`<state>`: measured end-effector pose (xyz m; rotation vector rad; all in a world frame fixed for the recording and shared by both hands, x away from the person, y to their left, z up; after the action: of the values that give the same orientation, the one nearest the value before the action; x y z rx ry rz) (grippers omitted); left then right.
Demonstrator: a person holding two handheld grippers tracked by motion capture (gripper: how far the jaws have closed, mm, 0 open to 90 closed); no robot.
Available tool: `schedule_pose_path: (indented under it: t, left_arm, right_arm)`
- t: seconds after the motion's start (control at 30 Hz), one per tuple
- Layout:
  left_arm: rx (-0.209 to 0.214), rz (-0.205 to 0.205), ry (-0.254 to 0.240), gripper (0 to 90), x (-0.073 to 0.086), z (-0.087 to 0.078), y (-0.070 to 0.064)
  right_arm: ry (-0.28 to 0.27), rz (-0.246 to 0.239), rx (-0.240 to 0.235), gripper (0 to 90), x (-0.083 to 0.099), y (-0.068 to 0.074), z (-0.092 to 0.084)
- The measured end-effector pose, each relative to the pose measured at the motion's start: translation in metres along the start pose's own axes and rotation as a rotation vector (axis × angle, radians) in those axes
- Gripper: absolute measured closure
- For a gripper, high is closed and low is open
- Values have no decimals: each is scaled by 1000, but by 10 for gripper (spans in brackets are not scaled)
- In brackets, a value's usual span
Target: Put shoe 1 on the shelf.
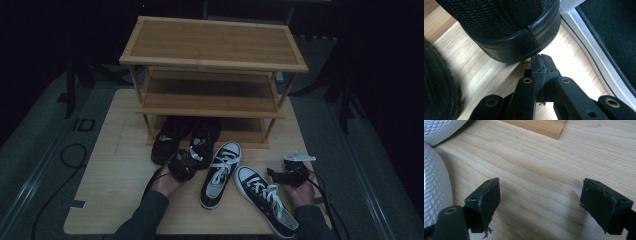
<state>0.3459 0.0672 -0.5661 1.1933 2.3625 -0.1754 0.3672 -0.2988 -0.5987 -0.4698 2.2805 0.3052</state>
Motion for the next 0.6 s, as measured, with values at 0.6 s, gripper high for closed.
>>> schedule_pose_path:
  t: [0.6]
  left_arm:
    - [-63, -16, -11, 900, -33, 7, 14]
  right_arm:
    - [0, 0, 0, 157, 0, 0, 0]
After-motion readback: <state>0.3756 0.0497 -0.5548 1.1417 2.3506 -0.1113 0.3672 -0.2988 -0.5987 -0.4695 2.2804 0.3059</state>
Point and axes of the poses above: each handheld gripper's, and its own axes: z roughly forward along the jaws, x roughly out of its underside, y roughly to its left, the point moved 3 cm from there along z, roughly forward along the jaws, and after that the axes turned 6 degrees about z, right-handed, at the moved point
